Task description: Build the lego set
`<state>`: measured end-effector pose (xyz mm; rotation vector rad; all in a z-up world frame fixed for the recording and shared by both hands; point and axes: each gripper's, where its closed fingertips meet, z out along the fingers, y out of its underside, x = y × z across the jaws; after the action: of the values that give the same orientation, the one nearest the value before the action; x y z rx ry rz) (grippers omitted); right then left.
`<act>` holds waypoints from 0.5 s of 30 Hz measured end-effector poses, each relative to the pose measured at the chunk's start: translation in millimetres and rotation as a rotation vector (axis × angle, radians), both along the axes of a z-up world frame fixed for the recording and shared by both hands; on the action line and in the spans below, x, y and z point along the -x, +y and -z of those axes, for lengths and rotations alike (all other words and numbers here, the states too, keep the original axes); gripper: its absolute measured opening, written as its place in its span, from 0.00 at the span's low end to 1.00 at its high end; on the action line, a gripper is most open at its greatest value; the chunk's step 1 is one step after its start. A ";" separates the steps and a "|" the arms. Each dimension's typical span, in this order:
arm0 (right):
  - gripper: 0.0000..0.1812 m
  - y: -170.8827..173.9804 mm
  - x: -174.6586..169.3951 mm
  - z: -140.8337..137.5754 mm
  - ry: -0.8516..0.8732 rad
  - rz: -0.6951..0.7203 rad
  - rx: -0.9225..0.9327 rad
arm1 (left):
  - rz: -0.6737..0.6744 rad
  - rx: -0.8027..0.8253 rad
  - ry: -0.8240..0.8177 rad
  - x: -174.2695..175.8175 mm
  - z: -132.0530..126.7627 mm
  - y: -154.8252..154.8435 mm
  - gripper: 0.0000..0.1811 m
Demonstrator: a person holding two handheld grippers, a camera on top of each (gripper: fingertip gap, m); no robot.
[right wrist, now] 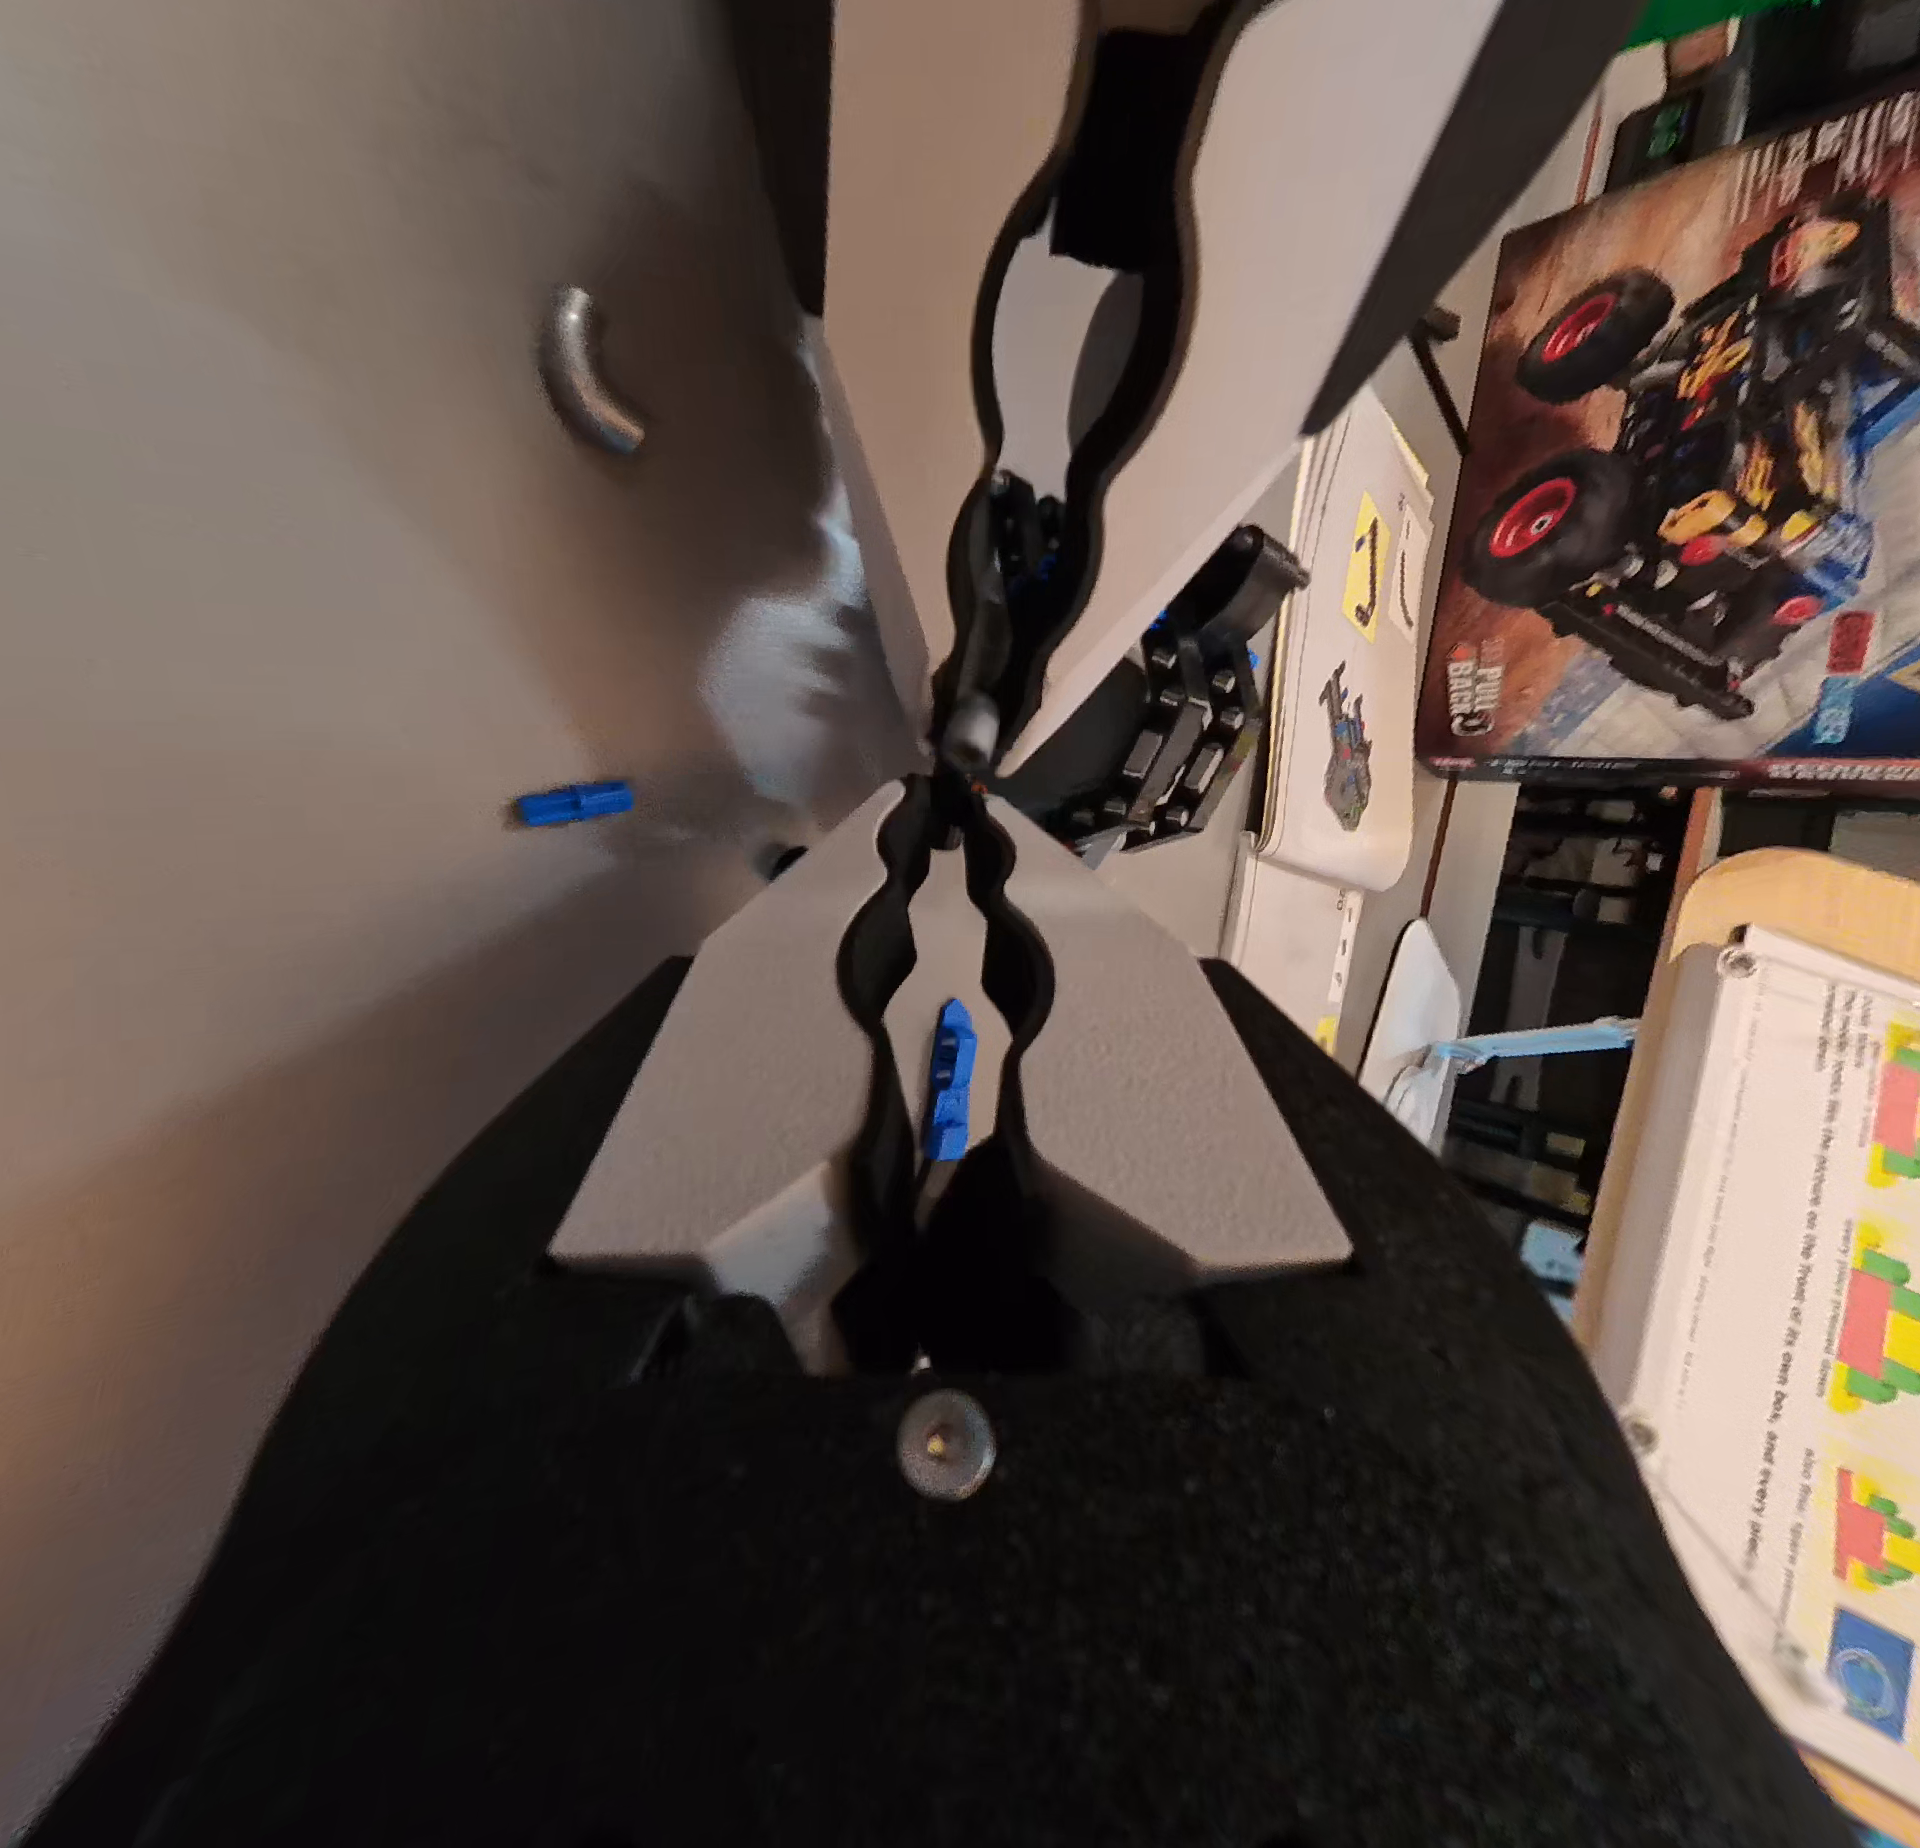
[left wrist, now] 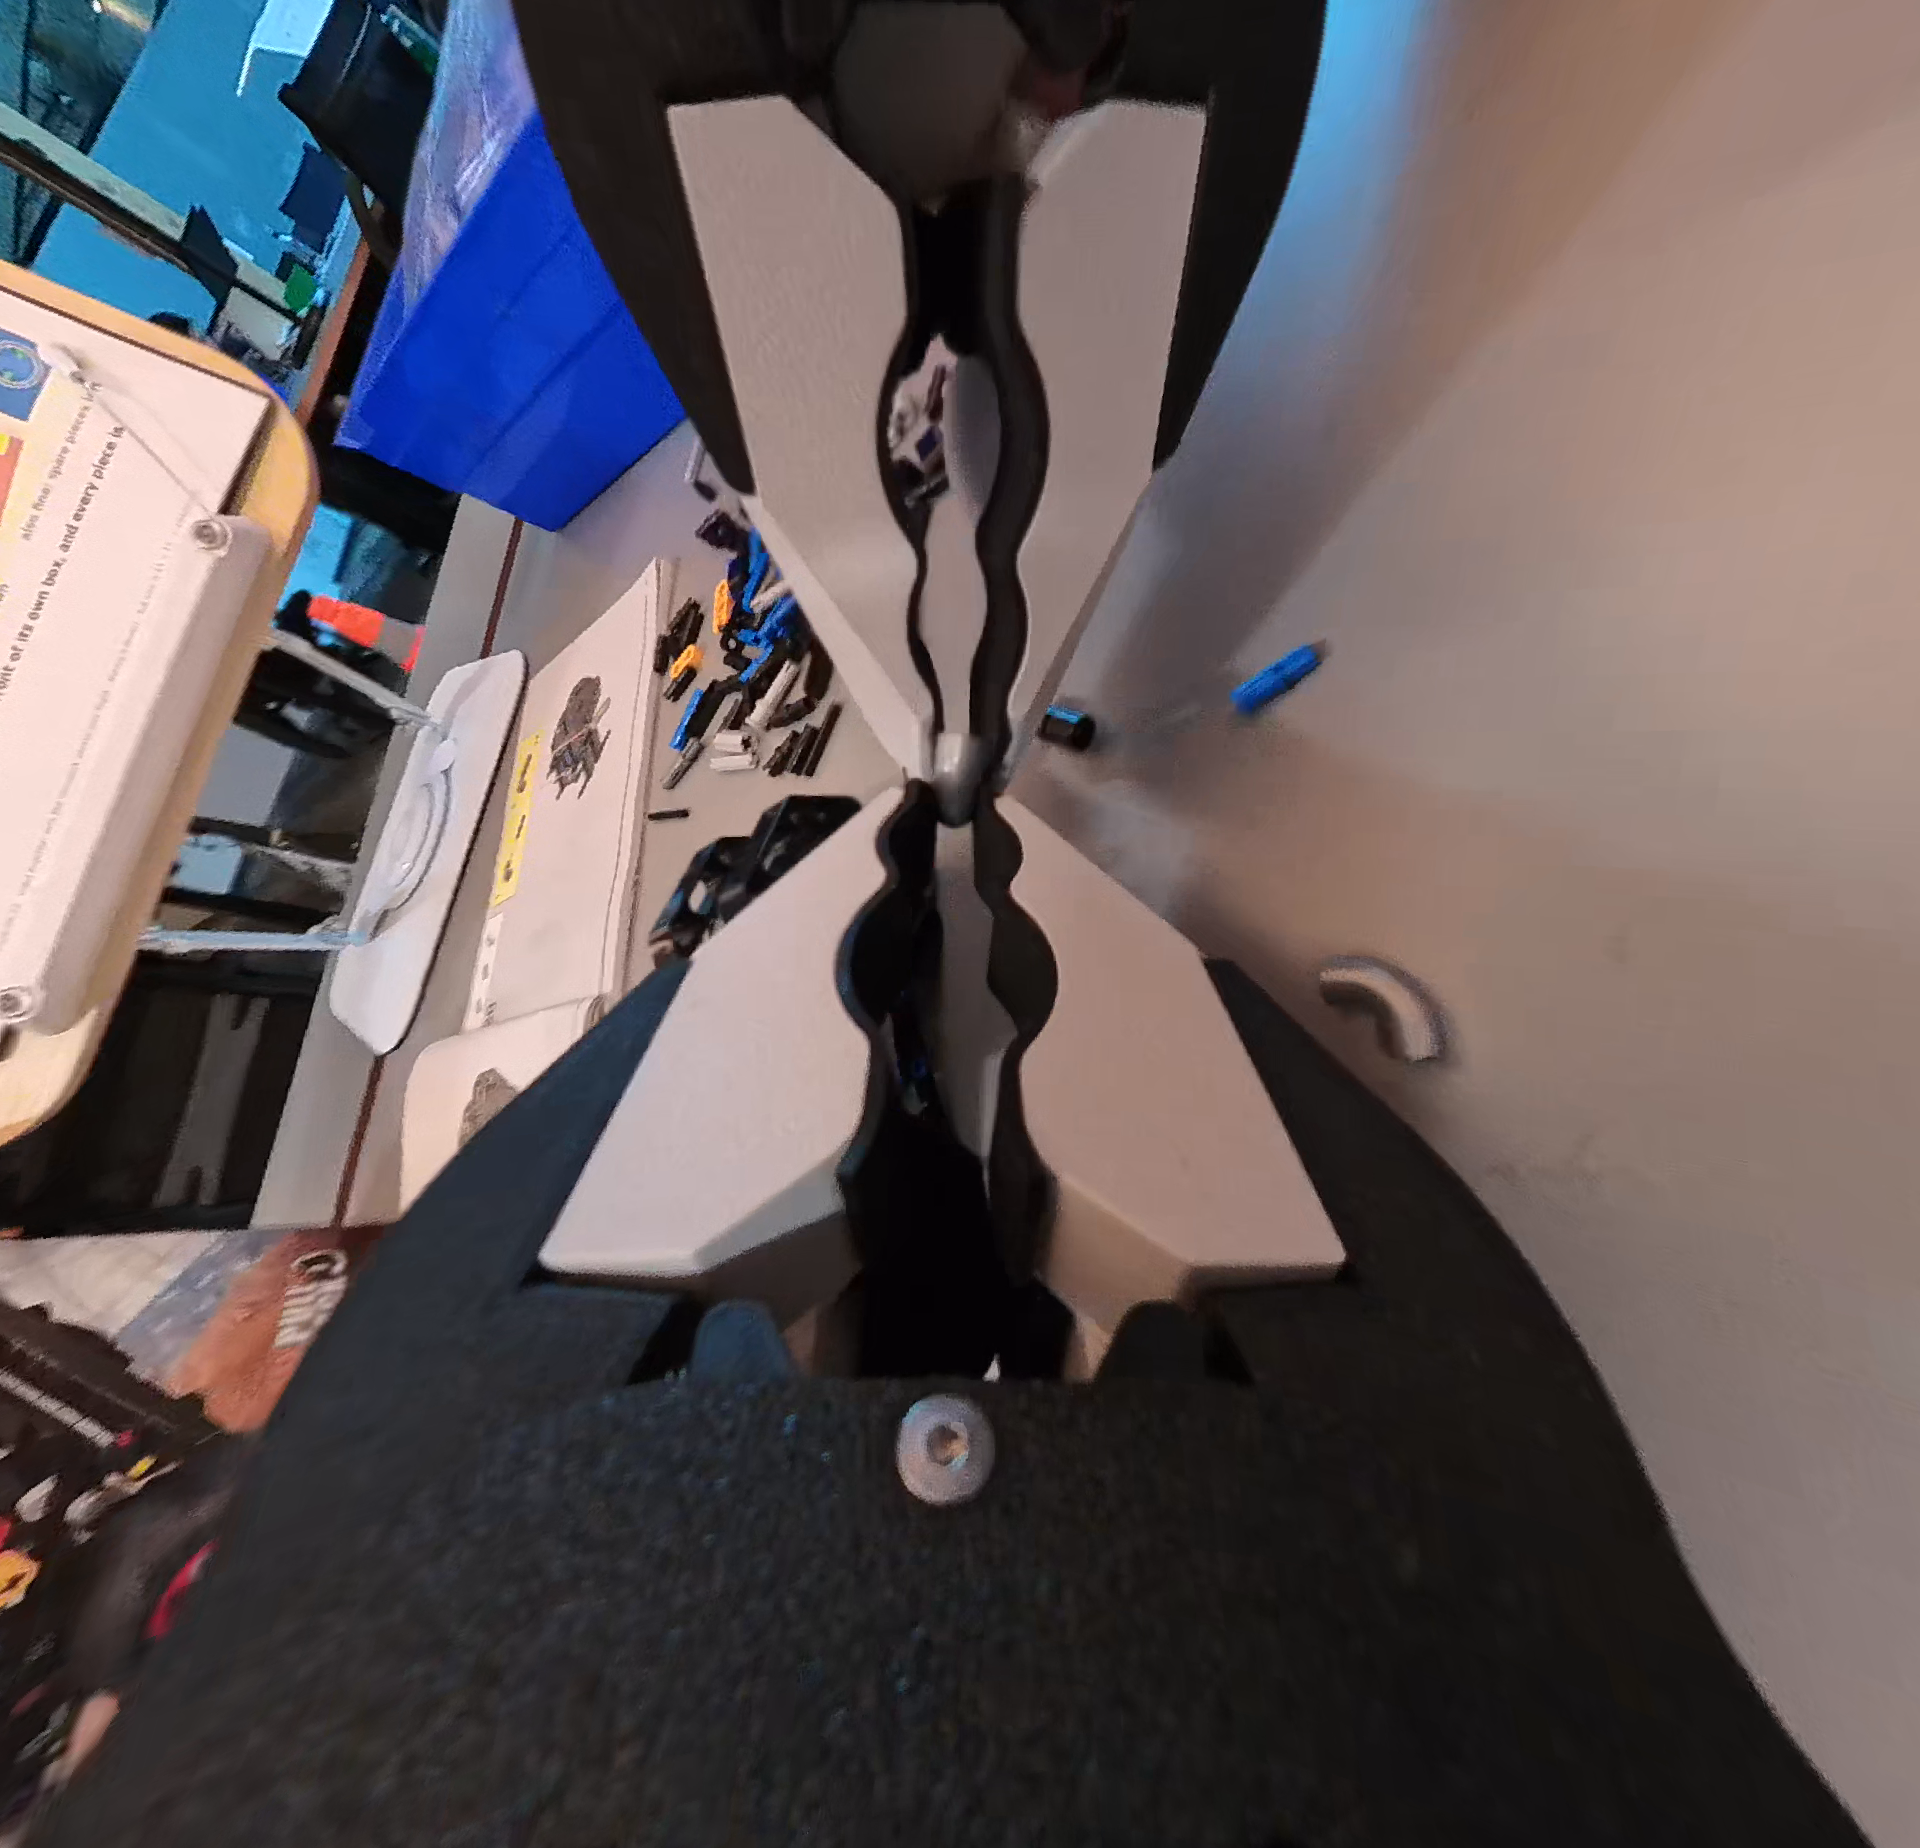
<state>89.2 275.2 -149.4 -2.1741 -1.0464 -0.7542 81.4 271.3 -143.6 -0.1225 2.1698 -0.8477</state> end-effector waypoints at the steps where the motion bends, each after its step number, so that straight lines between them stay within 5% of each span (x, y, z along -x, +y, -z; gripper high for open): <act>1: 0.03 0.6 2.3 -1.7 -0.009 -0.029 -0.015 | 0.014 0.025 0.009 1.9 -2.5 -2.4 0.03; 6: 0.03 -2.5 4.2 -12.3 0.151 -0.117 -0.090 | 0.038 0.102 0.015 4.0 -11.4 -1.7 0.03; 15: 0.03 -1.2 17.6 -54.3 0.572 -0.202 -0.277 | 0.158 0.540 0.127 13.2 -59.1 -4.3 0.03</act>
<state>71.5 274.0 -95.1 -1.8438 -0.7869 -0.1481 68.2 267.0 -84.5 -0.2818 2.0310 -1.5401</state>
